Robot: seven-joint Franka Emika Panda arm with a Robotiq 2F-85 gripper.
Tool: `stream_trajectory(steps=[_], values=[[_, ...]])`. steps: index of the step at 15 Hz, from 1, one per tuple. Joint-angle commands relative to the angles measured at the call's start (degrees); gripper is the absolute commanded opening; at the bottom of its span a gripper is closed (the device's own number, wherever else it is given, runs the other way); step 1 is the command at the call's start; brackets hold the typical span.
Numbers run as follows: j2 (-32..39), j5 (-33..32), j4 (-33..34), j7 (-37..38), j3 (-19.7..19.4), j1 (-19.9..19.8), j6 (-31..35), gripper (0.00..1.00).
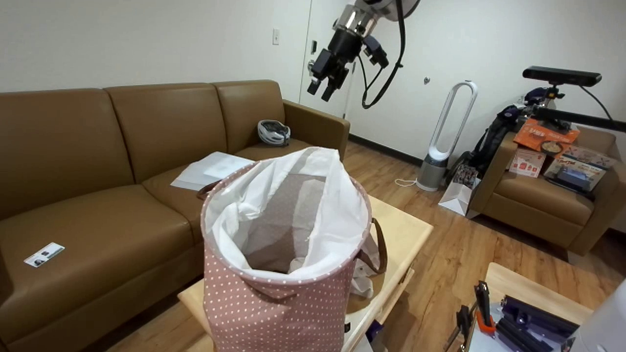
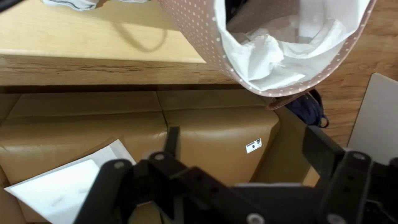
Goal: Remove the white piece of clothing from the washing basket.
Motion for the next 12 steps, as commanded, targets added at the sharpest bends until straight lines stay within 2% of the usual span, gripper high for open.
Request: stream_trajectory(steps=[1,5,7,12], values=[[-1.7,-1.3,0.6,-2.4,-0.8,3.3,-6.1,1.00],[-2.1,-3.0,-1.2,0.3,-0.8,7.3,-9.8,1.00],[-1.8,-4.1,-2.3,4.0,-1.3,9.2,-9.7,1.00],[-2.5,-14.4,-8.8,16.9,-3.8,13.3,3.9,1.00]])
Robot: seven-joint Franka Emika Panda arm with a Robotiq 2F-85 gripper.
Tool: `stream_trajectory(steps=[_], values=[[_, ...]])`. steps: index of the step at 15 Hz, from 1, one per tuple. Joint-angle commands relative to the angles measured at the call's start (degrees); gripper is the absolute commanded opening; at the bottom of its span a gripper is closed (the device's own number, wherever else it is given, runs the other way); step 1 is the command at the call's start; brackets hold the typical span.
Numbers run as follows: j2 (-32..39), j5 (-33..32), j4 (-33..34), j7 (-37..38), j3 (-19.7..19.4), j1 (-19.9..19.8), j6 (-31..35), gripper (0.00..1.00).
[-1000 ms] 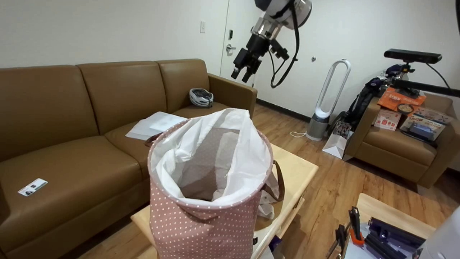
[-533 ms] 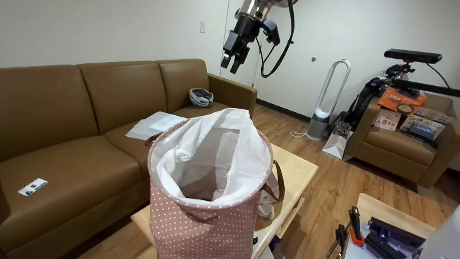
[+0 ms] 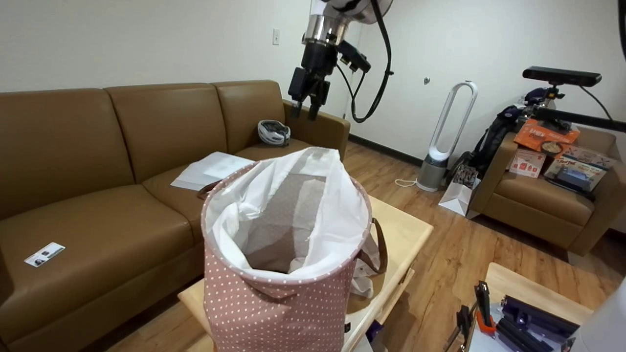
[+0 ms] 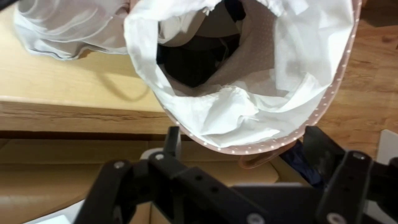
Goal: Remove the white piece of clothing from the washing basket.
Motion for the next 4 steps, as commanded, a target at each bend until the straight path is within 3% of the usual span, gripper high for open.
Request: stream_trajectory(steps=[1,4], values=[[0.0,-2.0,-1.0,2.2,-0.4,0.6,2.3,1.00],[0.0,-4.1,-2.6,4.6,-1.0,1.1,4.8,1.00]])
